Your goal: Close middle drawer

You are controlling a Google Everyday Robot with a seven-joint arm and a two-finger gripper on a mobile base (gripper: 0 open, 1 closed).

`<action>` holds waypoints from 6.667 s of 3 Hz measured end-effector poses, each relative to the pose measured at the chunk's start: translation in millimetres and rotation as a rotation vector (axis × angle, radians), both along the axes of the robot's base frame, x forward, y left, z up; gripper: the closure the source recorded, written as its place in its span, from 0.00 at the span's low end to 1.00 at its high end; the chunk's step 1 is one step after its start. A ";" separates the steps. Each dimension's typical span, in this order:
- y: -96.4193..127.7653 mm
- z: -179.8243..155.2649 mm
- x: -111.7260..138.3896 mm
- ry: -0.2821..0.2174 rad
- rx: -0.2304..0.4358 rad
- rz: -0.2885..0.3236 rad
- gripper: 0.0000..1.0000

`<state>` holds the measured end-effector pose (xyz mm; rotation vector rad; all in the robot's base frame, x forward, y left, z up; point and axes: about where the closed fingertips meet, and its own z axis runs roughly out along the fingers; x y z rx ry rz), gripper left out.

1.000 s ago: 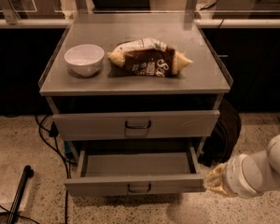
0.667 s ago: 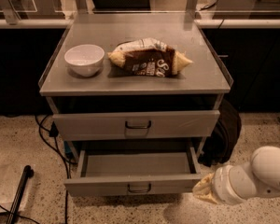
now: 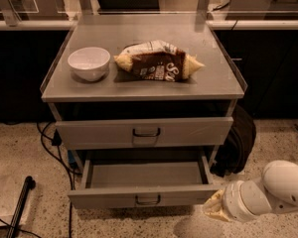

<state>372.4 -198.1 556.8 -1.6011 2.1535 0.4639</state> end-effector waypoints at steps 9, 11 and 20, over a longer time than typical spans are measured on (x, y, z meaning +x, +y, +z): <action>34.0 -168.1 58.6 -0.316 0.024 0.060 1.00; 32.4 -178.9 99.3 -0.451 -0.004 0.064 1.00; 21.0 -157.3 202.7 -0.583 -0.011 -0.017 1.00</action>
Offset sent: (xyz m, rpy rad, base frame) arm 0.0040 0.0230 -0.1243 0.1054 -0.0824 -0.0037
